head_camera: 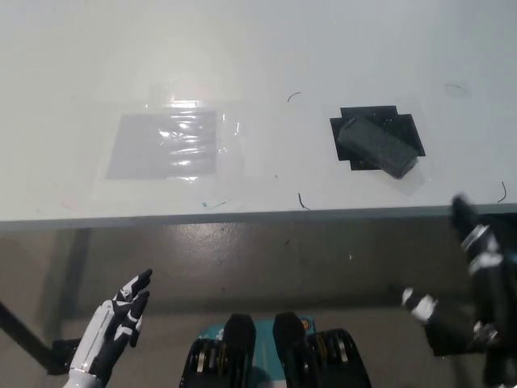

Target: A whiteboard eraser is kept on the black marked spot on the table infront of the robot and the robot uses its right hand to swipe it back and forth on the table twice to clean it

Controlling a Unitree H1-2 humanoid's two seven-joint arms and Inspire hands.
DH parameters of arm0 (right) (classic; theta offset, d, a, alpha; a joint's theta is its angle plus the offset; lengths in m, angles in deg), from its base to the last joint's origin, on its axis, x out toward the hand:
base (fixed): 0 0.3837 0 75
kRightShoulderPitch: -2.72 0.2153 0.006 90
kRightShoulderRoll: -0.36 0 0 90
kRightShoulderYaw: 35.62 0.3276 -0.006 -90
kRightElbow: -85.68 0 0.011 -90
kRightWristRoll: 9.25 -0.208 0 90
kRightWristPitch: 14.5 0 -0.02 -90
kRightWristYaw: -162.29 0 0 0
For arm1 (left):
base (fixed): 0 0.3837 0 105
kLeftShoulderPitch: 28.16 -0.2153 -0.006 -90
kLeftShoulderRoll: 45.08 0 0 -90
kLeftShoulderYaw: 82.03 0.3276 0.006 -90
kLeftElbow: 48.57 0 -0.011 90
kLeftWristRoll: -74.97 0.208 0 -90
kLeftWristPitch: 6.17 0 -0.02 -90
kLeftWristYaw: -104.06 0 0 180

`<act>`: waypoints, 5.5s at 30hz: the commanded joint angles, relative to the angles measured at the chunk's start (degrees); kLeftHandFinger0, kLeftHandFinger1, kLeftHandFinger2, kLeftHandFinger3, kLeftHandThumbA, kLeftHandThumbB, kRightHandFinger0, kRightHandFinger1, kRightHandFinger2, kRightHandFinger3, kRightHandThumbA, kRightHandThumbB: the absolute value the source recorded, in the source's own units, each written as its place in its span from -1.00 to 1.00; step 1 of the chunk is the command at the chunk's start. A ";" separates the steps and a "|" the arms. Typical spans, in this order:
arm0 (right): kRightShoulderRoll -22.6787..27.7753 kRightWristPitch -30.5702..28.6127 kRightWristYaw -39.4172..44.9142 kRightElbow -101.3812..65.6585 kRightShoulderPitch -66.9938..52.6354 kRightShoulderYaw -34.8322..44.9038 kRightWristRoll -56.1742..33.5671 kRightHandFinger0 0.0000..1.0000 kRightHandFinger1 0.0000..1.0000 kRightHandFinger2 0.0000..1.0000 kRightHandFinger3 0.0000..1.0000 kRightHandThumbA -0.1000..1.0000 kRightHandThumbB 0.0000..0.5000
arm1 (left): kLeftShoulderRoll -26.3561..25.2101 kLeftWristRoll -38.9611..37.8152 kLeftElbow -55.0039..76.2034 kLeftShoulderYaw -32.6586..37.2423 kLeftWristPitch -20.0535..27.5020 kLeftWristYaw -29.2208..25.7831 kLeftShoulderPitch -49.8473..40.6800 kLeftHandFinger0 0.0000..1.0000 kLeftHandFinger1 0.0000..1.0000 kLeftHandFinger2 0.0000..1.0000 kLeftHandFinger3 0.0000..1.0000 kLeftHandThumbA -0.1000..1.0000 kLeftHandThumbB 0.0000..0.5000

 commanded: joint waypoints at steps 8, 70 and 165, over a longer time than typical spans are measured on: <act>15.55 38.89 20.56 4.75 46.78 0.06 24.54 1.00 1.00 1.00 1.00 0.76 0.57 | -1.27 1.51 1.19 1.91 6.91 2.22 0.23 1.00 1.00 1.00 1.00 0.81 0.95; 5.65 31.36 24.24 97.74 80.93 -28.65 19.01 1.00 1.00 1.00 1.00 1.00 -0.09 | -2.45 5.15 0.30 2.91 9.06 0.52 -0.04 1.00 1.00 1.00 1.00 0.75 0.85; -17.04 26.04 -1.48 92.31 72.56 -32.55 21.37 -1.00 -1.00 -0.74 0.70 -0.76 -0.28 | -2.88 5.39 0.21 0.32 8.48 0.49 1.40 1.00 1.00 1.00 1.00 0.65 0.74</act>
